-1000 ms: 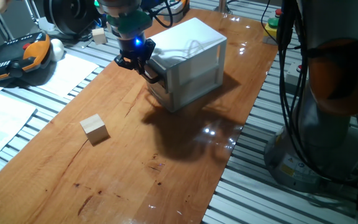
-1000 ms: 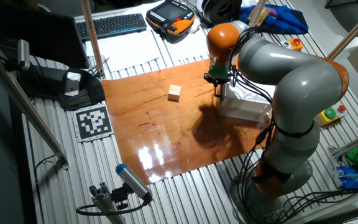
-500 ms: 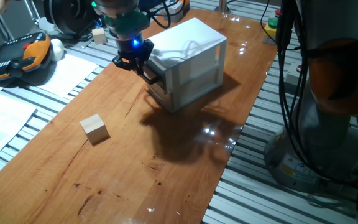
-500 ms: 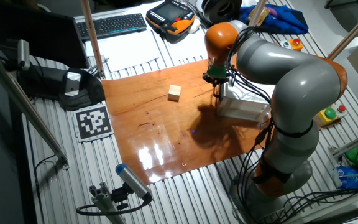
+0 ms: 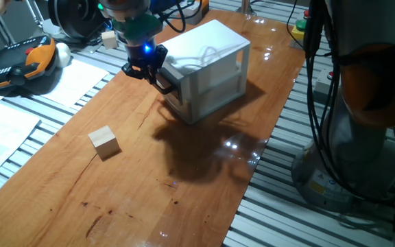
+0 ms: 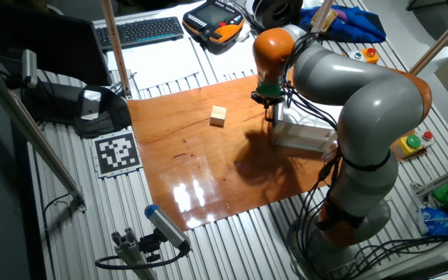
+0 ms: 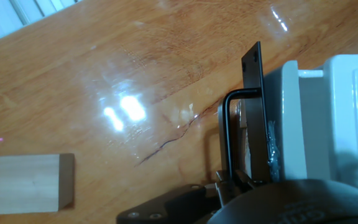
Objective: Put things in the drawer
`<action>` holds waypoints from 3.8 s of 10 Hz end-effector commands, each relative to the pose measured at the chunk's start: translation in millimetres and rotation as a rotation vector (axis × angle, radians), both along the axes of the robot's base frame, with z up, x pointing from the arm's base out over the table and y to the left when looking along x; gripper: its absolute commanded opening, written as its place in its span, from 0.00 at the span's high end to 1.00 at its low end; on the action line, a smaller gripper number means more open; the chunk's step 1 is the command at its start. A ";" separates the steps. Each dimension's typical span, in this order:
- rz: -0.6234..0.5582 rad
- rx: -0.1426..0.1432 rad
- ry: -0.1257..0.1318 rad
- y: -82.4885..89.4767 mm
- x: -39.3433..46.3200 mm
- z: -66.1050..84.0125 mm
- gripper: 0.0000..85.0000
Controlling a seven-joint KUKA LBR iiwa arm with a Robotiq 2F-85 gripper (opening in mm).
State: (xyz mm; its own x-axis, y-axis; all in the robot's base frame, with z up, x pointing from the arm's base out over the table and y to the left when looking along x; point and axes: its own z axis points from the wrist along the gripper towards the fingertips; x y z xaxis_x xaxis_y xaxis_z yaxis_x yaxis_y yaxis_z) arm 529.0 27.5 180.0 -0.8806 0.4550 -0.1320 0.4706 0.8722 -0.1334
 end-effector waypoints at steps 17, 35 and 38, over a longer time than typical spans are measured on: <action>-0.006 -0.009 -0.001 31.1 7.2 0.2 1.00; -0.007 -0.020 -0.003 53.1 10.6 -1.2 1.00; -0.009 -0.019 -0.003 58.0 11.2 -2.2 1.00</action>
State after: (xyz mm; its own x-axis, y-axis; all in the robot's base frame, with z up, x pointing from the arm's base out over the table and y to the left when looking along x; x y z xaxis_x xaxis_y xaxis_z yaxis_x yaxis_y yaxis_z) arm 540.2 85.4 177.8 -0.8762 0.4599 -0.1440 0.4787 0.8653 -0.1487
